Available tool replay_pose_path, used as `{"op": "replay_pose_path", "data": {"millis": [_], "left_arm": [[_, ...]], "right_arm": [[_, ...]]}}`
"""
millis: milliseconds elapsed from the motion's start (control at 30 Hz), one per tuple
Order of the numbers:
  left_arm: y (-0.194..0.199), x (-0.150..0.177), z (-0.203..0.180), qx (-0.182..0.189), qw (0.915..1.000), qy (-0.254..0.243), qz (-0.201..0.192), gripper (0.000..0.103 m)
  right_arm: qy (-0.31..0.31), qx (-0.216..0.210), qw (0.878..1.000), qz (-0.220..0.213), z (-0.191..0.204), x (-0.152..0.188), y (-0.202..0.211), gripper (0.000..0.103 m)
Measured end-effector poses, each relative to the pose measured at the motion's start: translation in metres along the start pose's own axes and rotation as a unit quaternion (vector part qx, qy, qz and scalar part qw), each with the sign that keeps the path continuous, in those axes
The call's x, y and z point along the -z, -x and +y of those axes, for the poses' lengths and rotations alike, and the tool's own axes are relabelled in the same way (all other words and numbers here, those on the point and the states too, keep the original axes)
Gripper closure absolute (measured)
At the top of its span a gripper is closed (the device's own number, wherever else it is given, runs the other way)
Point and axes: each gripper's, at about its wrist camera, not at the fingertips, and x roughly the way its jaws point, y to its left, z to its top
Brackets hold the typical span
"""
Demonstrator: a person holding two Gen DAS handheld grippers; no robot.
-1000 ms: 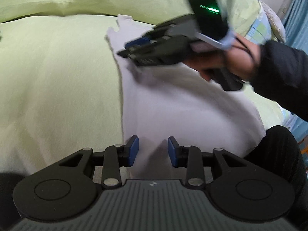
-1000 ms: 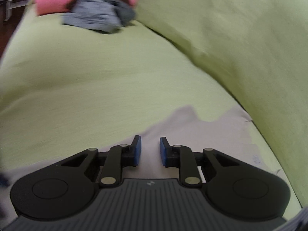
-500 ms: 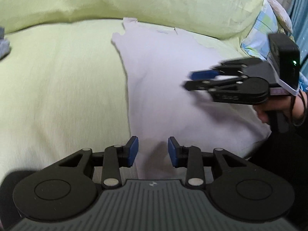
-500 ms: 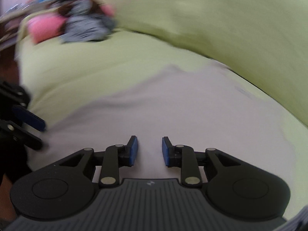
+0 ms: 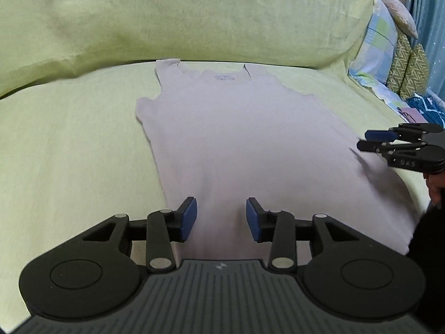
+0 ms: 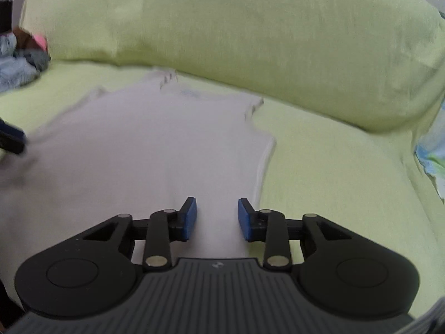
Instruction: Fold clothes
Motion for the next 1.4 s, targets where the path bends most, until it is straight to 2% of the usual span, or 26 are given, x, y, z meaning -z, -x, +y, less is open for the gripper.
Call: {"op": "replay_pose_path", "data": {"millis": [133, 200, 267, 333, 433, 533, 667, 700, 733, 833, 900, 1000, 1133, 1233, 1400], "left_arm": [[-0.013, -0.004, 0.000, -0.008, 0.9999, 0.001, 0.006, 0.058], [-0.012, -0.003, -0.001, -0.011, 0.9999, -0.003, 0.007, 0.058], [-0.007, -0.002, -0.001, -0.011, 0.9999, -0.001, 0.006, 0.058], [0.001, -0.004, -0.001, 0.006, 0.9998, 0.004, -0.019, 0.058], [-0.002, -0.015, -0.002, 0.018, 0.9992, 0.005, -0.035, 0.056], [-0.015, -0.026, -0.005, 0.009, 0.9996, -0.002, -0.026, 0.056], [-0.029, -0.029, -0.007, -0.007, 0.9997, -0.023, -0.002, 0.056], [-0.030, -0.028, -0.007, -0.011, 0.9996, -0.028, 0.000, 0.056], [-0.030, -0.027, -0.006, -0.010, 0.9996, -0.027, 0.000, 0.056], [-0.029, -0.024, -0.003, -0.002, 0.9998, -0.017, -0.011, 0.056], [-0.030, -0.024, -0.002, 0.002, 0.9998, -0.013, -0.015, 0.056], [-0.037, -0.028, -0.001, 0.002, 0.9999, -0.008, -0.006, 0.056], [-0.039, -0.029, -0.004, -0.003, 0.9998, -0.018, 0.000, 0.056], [-0.039, -0.028, -0.005, -0.006, 0.9998, -0.020, 0.000, 0.056], [-0.040, -0.027, -0.007, -0.010, 0.9997, -0.020, 0.001, 0.056]], "right_arm": [[0.018, 0.008, 1.000, 0.002, -0.002, -0.010, -0.027, 0.077], [0.029, 0.039, 0.999, 0.017, -0.006, -0.010, -0.041, 0.081], [0.002, 0.067, 0.998, 0.022, -0.017, -0.011, -0.047, 0.080], [-0.030, 0.078, 0.996, 0.020, -0.026, -0.015, -0.049, 0.079], [-0.012, 0.060, 0.998, 0.000, -0.015, -0.023, -0.053, 0.080], [0.014, 0.048, 0.999, -0.001, -0.003, -0.027, -0.070, 0.080], [0.001, 0.078, 0.997, 0.006, -0.011, -0.025, -0.089, 0.079], [-0.009, 0.103, 0.995, 0.010, -0.019, -0.025, -0.092, 0.079], [-0.018, 0.110, 0.994, 0.011, -0.025, -0.024, -0.093, 0.077], [-0.027, 0.109, 0.994, 0.009, -0.029, -0.023, -0.093, 0.074], [-0.005, 0.102, 0.995, -0.001, -0.019, -0.025, -0.094, 0.075], [0.002, 0.091, 0.996, 0.003, -0.012, -0.025, -0.104, 0.075], [-0.029, 0.116, 0.993, 0.006, -0.025, -0.026, -0.109, 0.075], [-0.053, 0.112, 0.992, 0.012, -0.035, -0.026, -0.107, 0.073], [-0.052, 0.126, 0.990, 0.021, -0.035, -0.028, -0.105, 0.073]]}}
